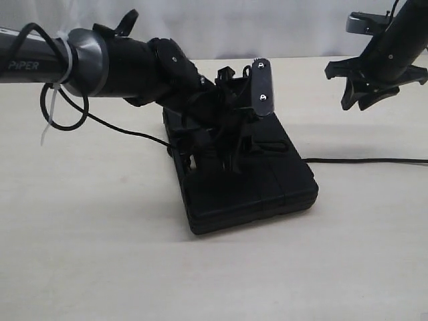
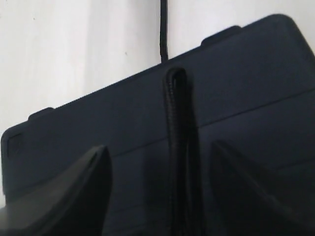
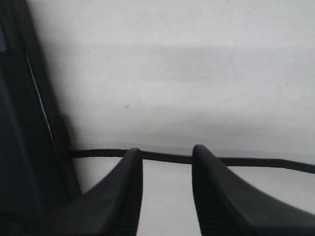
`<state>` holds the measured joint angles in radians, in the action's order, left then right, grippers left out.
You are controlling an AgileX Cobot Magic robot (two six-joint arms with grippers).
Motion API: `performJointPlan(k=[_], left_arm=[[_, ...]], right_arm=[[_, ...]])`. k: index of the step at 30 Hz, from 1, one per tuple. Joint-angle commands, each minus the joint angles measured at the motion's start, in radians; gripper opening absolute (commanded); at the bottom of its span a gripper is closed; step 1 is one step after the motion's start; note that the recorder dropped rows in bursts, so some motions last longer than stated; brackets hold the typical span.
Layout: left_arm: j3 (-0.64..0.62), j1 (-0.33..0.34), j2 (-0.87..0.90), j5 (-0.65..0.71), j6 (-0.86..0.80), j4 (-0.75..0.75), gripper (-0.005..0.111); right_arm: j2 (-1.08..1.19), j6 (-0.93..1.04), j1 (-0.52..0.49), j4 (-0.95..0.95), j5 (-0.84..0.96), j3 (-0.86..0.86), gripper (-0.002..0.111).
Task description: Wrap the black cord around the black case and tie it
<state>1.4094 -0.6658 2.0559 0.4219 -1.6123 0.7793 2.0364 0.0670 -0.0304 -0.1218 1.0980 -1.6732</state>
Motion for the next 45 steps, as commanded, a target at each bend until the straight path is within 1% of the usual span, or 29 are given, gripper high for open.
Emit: performJointPlan(k=[1,3,4,6,9,10,13,14,15,16,17,18,19,21,26,31,36,37,40,45], left_arm=[[0.0,0.003,-0.043,0.022,0.245,-0.275,0.057],[0.0,0.013,-0.045,0.057,0.366,-0.4,0.057],[0.0,0.014,-0.045,0.086,0.405,-0.437,0.057],[0.0,0.025,-0.041,0.156,0.443,-0.498,0.057],[0.0,0.04,-0.035,0.234,0.443,-0.5,0.056],[0.0,0.042,-0.035,0.241,0.443,-0.498,0.056],[0.0,0.042,-0.034,0.22,0.477,-0.498,0.056],[0.0,0.042,-0.034,0.195,0.522,-0.498,0.056],[0.0,0.042,-0.034,0.185,0.559,-0.498,0.056],[0.0,0.042,-0.034,0.188,0.575,-0.498,0.056],[0.0,0.042,-0.033,0.188,0.594,-0.498,0.056],[0.0,0.042,-0.033,0.185,0.601,-0.496,0.056],[0.0,0.042,-0.033,0.183,0.623,-0.496,0.056],[0.0,0.042,-0.033,0.169,0.622,-0.5,0.056],[0.0,0.042,-0.031,0.145,0.622,-0.502,0.056],[0.0,0.042,-0.031,0.141,0.622,-0.502,0.056],[0.0,0.042,-0.031,0.141,0.622,-0.502,0.056],[0.0,0.042,-0.031,0.141,0.622,-0.502,0.056],[0.0,0.042,-0.031,0.141,0.622,-0.5,0.056],[0.0,0.042,-0.031,0.141,0.622,-0.497,0.056]], right_arm=[[-0.002,0.007,-0.004,-0.001,-0.003,0.005,0.033],[-0.002,0.007,-0.004,-0.001,-0.003,0.005,0.033],[-0.002,0.007,-0.004,-0.001,0.001,0.005,0.033],[-0.002,0.007,-0.004,0.002,0.011,0.005,0.033],[-0.002,0.003,-0.008,0.043,0.037,0.024,0.033],[-0.002,-0.014,-0.017,0.06,0.046,0.038,0.033],[-0.002,-0.034,-0.072,0.055,0.049,0.1,0.033],[-0.002,-0.044,-0.118,0.045,0.045,0.15,0.033],[-0.004,-0.055,-0.175,0.022,-0.003,0.221,0.033],[-0.016,-0.055,-0.256,-0.049,-0.135,0.317,0.033],[-0.031,-0.053,-0.308,-0.13,-0.264,0.392,0.033],[-0.043,-0.037,-0.345,-0.224,-0.388,0.471,0.033],[-0.048,0.026,-0.378,-0.4,-0.554,0.558,0.033],[-0.048,0.104,-0.387,-0.543,-0.678,0.598,0.033],[-0.041,0.131,-0.387,-0.597,-0.792,0.599,0.033],[0.002,0.119,-0.387,-0.604,-0.783,0.589,0.033],[0.052,0.128,-0.387,-0.624,-0.673,0.547,0.033],[0.057,0.139,-0.387,-0.624,-0.647,0.533,0.033],[0.083,0.257,-0.383,-0.629,-0.57,0.472,0.033],[0.141,0.327,-0.342,-0.629,-0.51,0.404,0.033]])
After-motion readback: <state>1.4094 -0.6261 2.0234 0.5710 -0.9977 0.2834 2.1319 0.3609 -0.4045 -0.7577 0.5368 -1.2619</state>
